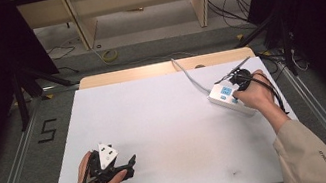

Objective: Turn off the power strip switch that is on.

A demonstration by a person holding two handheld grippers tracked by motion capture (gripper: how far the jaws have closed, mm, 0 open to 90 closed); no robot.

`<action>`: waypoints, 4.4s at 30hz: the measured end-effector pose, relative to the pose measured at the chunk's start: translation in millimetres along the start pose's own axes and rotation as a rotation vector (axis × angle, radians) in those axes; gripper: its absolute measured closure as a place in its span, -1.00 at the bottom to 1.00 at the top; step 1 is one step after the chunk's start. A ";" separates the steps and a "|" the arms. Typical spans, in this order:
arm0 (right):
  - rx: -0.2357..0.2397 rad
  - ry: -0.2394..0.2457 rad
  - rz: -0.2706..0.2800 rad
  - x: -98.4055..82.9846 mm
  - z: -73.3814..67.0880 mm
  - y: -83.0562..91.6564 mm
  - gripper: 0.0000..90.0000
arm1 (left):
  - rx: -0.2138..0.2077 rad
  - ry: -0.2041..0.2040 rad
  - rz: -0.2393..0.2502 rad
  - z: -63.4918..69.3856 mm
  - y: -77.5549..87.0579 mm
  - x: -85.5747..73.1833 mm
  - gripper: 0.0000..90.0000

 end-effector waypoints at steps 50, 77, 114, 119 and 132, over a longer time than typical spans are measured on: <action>0.085 -0.011 0.177 -26.6 -11.3 39.0 1.00 | 0.004 -0.005 -0.006 0.4 -0.4 -0.1 -0.65; 0.136 0.030 0.277 -55.4 -33.5 65.3 1.00 | 0.009 -0.004 -0.009 0.2 -0.6 -0.3 -0.65; 0.237 0.032 0.423 -127.5 -49.1 85.0 1.00 | -0.005 -0.010 -0.015 1.5 -0.4 -2.1 -0.65; 0.242 0.033 0.435 -135.8 -49.7 84.5 1.00 | -0.015 -0.013 -0.017 2.5 -0.5 -2.4 -0.65; 0.248 0.016 0.491 -153.9 -53.2 89.1 0.97 | -0.026 -0.012 -0.019 4.0 -0.2 -2.7 -0.65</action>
Point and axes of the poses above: each handheld gripper's, and its own axes: y roughly backward along the jaws, x roughly out of its top, z roughly to its right, the point moved 2 cm from there along -y, roughly forward along the jaws, and after that the axes turned 8 degrees about -x, right-handed, at the moved point
